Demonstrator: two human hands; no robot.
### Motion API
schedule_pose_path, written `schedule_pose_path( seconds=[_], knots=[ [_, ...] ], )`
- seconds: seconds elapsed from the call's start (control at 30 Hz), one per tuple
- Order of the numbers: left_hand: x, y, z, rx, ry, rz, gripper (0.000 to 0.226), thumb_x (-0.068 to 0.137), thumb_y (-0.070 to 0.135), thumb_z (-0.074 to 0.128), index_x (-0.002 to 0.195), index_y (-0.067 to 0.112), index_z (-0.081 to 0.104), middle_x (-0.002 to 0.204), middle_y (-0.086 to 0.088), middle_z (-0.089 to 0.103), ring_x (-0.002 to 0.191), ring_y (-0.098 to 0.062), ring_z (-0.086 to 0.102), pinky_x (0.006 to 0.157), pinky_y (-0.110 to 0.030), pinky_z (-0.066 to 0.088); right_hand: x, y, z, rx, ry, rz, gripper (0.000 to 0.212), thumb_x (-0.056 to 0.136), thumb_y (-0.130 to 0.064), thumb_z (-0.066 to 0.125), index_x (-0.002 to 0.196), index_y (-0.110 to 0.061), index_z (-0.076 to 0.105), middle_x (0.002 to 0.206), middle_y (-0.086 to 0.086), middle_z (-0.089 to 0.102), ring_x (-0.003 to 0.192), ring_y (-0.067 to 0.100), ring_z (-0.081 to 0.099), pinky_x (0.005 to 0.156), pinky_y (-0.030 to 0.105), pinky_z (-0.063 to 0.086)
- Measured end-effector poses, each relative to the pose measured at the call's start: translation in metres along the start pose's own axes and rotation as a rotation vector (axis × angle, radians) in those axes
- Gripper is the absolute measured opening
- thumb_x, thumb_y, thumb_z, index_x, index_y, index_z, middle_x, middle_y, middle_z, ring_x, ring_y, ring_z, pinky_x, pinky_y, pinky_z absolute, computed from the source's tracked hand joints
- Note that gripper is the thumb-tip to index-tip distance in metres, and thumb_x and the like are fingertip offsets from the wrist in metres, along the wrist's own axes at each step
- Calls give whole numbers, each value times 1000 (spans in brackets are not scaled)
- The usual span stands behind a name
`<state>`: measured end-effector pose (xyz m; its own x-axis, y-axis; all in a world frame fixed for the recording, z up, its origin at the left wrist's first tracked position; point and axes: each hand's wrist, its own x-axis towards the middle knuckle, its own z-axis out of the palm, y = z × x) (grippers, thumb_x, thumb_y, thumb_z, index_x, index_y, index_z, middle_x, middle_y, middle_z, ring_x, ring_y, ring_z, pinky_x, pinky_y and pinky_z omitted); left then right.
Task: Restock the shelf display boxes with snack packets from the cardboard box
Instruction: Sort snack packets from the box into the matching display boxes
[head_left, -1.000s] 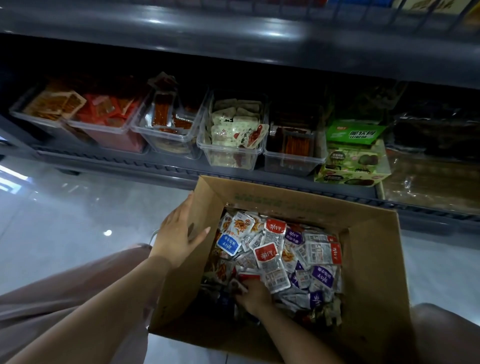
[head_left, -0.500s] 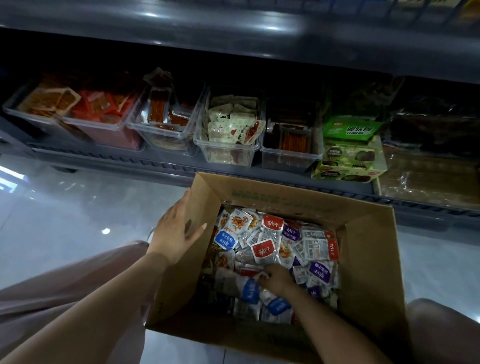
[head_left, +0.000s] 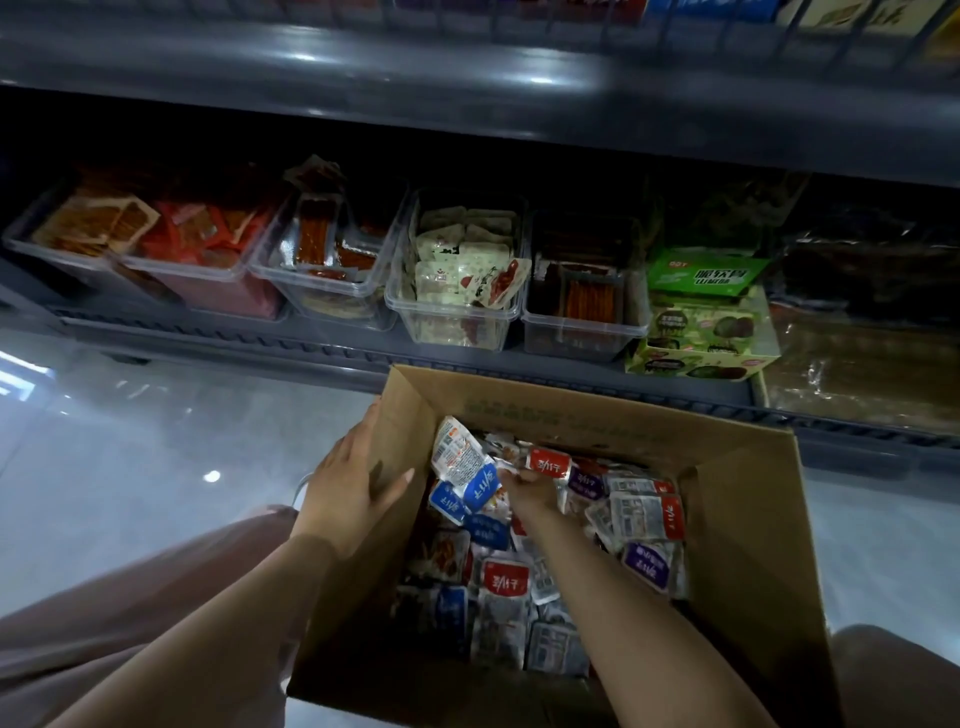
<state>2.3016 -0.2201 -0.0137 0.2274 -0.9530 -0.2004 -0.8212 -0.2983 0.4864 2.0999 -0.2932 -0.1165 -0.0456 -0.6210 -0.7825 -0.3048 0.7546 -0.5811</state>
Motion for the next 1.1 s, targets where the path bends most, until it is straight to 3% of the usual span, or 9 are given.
schedule_pose_path(
  seconds=[0.3, 0.4, 0.5, 0.6, 0.67, 0.77, 0.87, 1.0, 1.1],
  knots=[
    [-1, 2, -1, -30, 2, 24, 87, 81, 64, 46, 152, 32, 7, 154, 2, 31, 136, -22, 36, 110, -41, 34, 17, -15, 18, 13, 24, -17, 39, 94, -18, 59, 127, 4, 56, 131, 19, 57, 120, 30, 55, 91, 26, 42],
    [-2, 3, -2, -47, 14, 31, 84, 84, 60, 50, 151, 32, 9, 155, 4, 29, 138, -20, 34, 112, -40, 32, 15, -18, 22, -2, 20, -41, 35, 95, -17, 58, 122, 5, 59, 126, 20, 61, 109, 27, 59, 80, 23, 41],
    [-2, 3, -3, -39, 2, 33, 86, 86, 54, 56, 152, 30, 7, 155, 2, 28, 138, -21, 33, 111, -39, 31, 4, -13, 16, -14, 18, -77, 37, 96, -19, 56, 124, 5, 58, 127, 17, 60, 117, 28, 56, 84, 23, 40],
    [-1, 3, -4, 10, -26, 11, 88, 85, 61, 51, 152, 29, 5, 156, -1, 26, 139, -23, 31, 114, -40, 28, -10, -10, -3, -29, -2, -117, 22, 97, -18, 55, 87, -1, 66, 86, 9, 63, 81, 17, 59, 65, 18, 38],
    [0, 0, -4, 87, -47, 24, 92, 83, 73, 40, 152, 24, 4, 158, -3, 20, 142, -24, 24, 118, -41, 20, -22, -10, -22, -44, 6, -170, 35, 97, -18, 56, 62, -14, 48, 60, -1, 44, 54, 6, 39, 45, 14, 30],
    [1, -1, -9, 238, -38, 86, 101, 75, 84, 6, 152, 20, 0, 161, -4, -1, 148, -23, 0, 120, -43, 1, -50, -21, -56, -139, -44, -245, 26, 95, -24, 59, 72, -12, 55, 59, -8, 40, 51, -1, 34, 43, 11, 27],
    [4, 31, -25, 180, -36, 203, 107, 71, 90, 5, 152, 21, 0, 160, 0, -9, 147, -19, -9, 119, -39, -4, -88, -41, -89, -255, -94, -357, 40, 94, -27, 60, 59, -16, 43, 51, -9, 35, 47, 2, 32, 48, 21, 28],
    [0, 114, -60, -85, -300, 294, 104, 73, 79, 47, 152, 31, -1, 155, 5, 21, 141, -19, 25, 112, -36, 24, -152, -79, -127, -301, -191, -410, 33, 93, -34, 60, 67, -16, 50, 61, 3, 47, 55, 12, 46, 56, 27, 36],
    [-5, 162, -88, -248, -553, 242, 70, 74, 65, 57, 132, 28, 46, 125, 17, 54, 106, -6, 60, 83, -16, 47, -198, -98, -152, -242, -184, -487, 33, 92, -40, 60, 76, -11, 57, 75, 21, 60, 70, 26, 56, 66, 36, 42]
  ],
)
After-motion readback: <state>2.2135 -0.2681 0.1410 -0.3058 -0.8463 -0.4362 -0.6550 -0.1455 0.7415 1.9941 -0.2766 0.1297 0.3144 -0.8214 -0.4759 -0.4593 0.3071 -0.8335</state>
